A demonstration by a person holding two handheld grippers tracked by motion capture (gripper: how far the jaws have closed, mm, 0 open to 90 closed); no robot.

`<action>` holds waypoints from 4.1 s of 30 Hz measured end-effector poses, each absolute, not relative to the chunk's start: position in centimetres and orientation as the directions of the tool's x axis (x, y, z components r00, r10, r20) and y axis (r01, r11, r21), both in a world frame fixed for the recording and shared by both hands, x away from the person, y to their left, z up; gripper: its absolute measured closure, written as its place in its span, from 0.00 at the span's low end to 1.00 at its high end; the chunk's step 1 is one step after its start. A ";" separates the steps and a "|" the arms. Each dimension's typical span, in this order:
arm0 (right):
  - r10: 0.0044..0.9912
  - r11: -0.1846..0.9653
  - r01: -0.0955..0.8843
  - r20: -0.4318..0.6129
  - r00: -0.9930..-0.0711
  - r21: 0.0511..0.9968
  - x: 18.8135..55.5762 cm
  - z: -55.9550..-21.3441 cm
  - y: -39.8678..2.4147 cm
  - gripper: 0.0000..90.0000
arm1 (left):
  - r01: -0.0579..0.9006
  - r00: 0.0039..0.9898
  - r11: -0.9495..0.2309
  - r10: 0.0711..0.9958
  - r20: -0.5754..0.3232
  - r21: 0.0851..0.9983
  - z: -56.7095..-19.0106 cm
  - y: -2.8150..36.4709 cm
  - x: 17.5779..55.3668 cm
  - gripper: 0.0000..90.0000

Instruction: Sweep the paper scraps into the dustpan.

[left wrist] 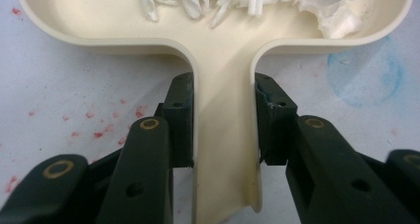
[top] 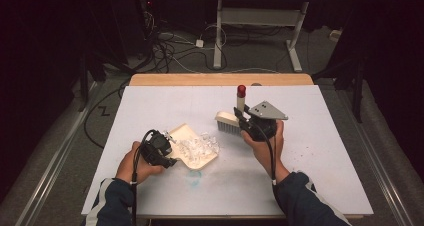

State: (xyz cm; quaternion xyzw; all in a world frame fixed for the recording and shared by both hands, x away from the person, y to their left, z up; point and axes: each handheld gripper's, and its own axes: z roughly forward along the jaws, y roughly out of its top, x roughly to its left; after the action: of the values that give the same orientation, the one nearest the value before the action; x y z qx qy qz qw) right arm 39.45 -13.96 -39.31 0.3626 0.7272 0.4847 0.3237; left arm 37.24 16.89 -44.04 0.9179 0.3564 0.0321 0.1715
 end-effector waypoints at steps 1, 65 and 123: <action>0.837 0.265 0.224 -0.109 -0.536 0.938 39.2 -39.4 -13.8 0.80 | 0.645 0.743 -0.686 0.666 -0.066 0.337 -44.1 16.8 37.3 0.70; 0.742 0.328 0.153 -0.154 -0.652 0.932 38.4 -40.6 -8.8 0.79 | 0.665 0.725 -0.662 0.683 -0.089 0.345 -44.9 15.4 37.8 0.70; 0.707 0.386 0.148 -0.188 -0.682 0.911 37.6 -39.8 -12.7 0.79 | 0.650 0.744 -0.692 0.664 -0.075 0.314 -44.7 15.0 37.7 0.70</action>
State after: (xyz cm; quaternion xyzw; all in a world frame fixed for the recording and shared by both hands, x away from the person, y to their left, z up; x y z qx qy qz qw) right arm 37.65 -12.70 -39.83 0.2740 0.7802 0.4818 0.2900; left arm 37.73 14.97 -44.65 0.9196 0.3573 0.0221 0.1620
